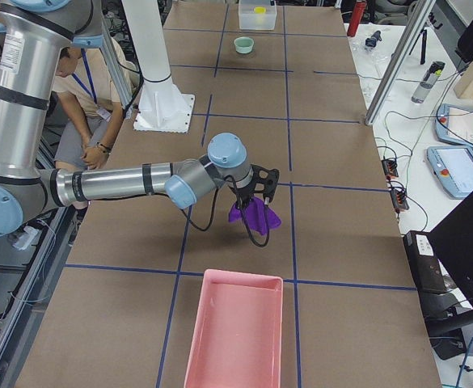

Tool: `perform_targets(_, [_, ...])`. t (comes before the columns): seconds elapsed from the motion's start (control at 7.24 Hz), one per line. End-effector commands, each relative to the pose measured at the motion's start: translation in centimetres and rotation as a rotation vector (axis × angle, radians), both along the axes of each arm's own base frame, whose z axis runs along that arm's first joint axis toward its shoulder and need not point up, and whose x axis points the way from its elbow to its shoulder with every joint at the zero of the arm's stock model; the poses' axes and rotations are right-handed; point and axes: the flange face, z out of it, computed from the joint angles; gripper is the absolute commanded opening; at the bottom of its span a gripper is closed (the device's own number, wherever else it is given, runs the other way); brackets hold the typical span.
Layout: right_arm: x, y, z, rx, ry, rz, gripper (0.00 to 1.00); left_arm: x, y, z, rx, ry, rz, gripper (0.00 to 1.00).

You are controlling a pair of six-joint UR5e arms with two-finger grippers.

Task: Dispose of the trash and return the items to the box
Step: 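Lift the purple cloth and carry it off the table toward the pink box, then drop the cloth in the pink box while the left gripper reaches the bowl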

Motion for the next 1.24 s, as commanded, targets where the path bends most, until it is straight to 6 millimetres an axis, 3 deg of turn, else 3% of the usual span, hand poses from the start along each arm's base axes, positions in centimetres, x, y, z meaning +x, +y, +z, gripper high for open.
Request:
perform_targets(0.0, [9.6,-0.3,3.7,0.081,0.166,-0.132,0.00,3.1,0.2,0.2,-0.016,-0.053,-0.009,1.00])
perform_targets(0.14, [12.3,-1.6,2.9,0.093,0.235,-0.174,0.00,5.0,2.2,2.0,-0.021,-0.088,0.028,1.00])
perform_targets(0.28, [13.6,-2.6,3.8,0.103,0.273,-0.207,0.00,6.2,5.1,3.9,0.031,-0.132,0.045,1.00])
perform_targets(0.41, [14.4,-3.3,5.6,0.092,0.276,-0.222,0.00,8.4,6.6,4.8,0.010,-0.125,0.083,1.00])
perform_targets(0.55, [15.8,-4.4,7.8,0.110,0.285,-0.262,0.00,11.0,7.4,5.1,-0.021,-0.116,0.121,1.00])
perform_targets(0.83, [16.5,-5.7,10.7,0.078,0.292,-0.292,0.00,13.5,8.6,5.8,-0.030,-0.117,0.184,1.00])
perform_targets(1.1, [16.7,-7.1,12.0,0.074,0.293,-0.316,0.00,15.0,9.1,5.6,-0.032,-0.105,0.207,1.00])
